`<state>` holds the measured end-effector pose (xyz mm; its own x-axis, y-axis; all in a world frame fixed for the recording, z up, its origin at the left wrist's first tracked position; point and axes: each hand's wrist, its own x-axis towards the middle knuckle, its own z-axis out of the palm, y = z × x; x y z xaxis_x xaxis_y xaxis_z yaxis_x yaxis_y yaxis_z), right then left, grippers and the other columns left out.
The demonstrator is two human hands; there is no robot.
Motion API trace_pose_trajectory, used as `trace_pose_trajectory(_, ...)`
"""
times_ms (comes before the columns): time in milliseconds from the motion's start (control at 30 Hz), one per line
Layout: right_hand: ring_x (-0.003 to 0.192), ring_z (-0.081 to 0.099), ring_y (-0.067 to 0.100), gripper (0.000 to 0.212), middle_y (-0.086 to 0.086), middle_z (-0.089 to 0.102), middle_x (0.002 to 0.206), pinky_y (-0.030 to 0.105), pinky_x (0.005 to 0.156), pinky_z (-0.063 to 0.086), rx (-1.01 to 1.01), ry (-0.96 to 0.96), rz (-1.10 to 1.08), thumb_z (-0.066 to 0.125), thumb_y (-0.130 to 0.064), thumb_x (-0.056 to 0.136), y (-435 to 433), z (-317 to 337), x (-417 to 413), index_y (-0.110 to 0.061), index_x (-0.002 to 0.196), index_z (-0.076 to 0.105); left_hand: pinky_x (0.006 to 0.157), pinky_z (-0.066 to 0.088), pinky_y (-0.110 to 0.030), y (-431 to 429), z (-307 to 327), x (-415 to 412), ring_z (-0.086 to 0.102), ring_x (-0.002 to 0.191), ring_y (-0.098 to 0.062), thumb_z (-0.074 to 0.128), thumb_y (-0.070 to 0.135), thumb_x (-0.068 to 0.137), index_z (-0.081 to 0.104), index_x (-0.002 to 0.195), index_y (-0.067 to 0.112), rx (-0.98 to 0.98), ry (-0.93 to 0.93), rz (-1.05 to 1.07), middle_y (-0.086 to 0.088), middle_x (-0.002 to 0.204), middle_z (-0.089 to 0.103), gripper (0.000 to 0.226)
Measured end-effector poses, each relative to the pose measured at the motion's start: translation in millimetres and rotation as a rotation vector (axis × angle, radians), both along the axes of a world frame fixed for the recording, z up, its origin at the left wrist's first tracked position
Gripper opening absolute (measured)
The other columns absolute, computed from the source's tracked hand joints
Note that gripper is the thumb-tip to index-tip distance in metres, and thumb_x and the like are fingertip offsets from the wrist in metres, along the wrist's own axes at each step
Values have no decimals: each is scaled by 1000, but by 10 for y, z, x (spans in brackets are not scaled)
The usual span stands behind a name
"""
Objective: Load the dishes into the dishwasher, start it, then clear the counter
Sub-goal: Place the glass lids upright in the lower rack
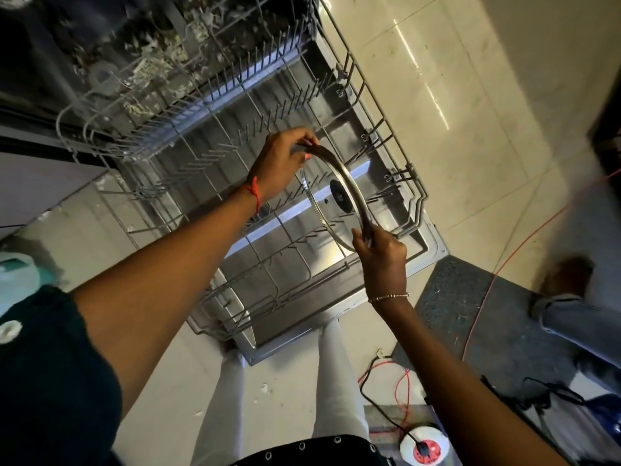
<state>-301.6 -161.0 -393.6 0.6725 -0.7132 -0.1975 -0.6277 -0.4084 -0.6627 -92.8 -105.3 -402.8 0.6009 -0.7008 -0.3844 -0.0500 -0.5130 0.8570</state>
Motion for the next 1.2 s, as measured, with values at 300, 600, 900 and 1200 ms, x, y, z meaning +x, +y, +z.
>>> trace_pose_trajectory(300, 56, 59, 24, 15, 17, 64, 68, 30, 55, 50, -20, -8, -32, 62, -5, 81, 73, -55, 116, 7, 89, 66, 82, 52, -14, 15, -114, 89, 50, 109, -9, 47, -9, 89, 55, 109, 1, 20, 60, -33, -1, 115, 51, 24)
trace_pose_trajectory(600, 65, 64, 31, 25, 22, 65, 81, 30, 63, 53, 3, -16, 140, 67, -2, 77, 181, -190, 305, 8, 99, 64, 92, 50, -31, 276, -333, 213, 48, 119, -21, 43, -13, 88, 50, 84, 18, 37, 171, 127, -7, 116, 49, 32)
trace_pose_trajectory(900, 60, 50, 15, 15, 18, 63, 70, 21, 60, 37, 98, 69, 190, 66, -1, 75, 70, -398, 34, 7, 88, 68, 81, 41, -2, 245, -310, 78, 53, 103, -10, 54, -10, 84, 60, 102, -2, 86, -20, -13, -4, 104, 58, 20)
trace_pose_trajectory(1200, 67, 49, 26, 25, 20, 61, 76, 24, 63, 29, 148, 305, 206, 64, -16, 85, 120, -473, 25, 5, 98, 67, 80, 51, -13, 276, -402, -63, 57, 102, -15, 48, -15, 84, 62, 99, -2, 46, 34, 70, -14, 107, 60, 24)
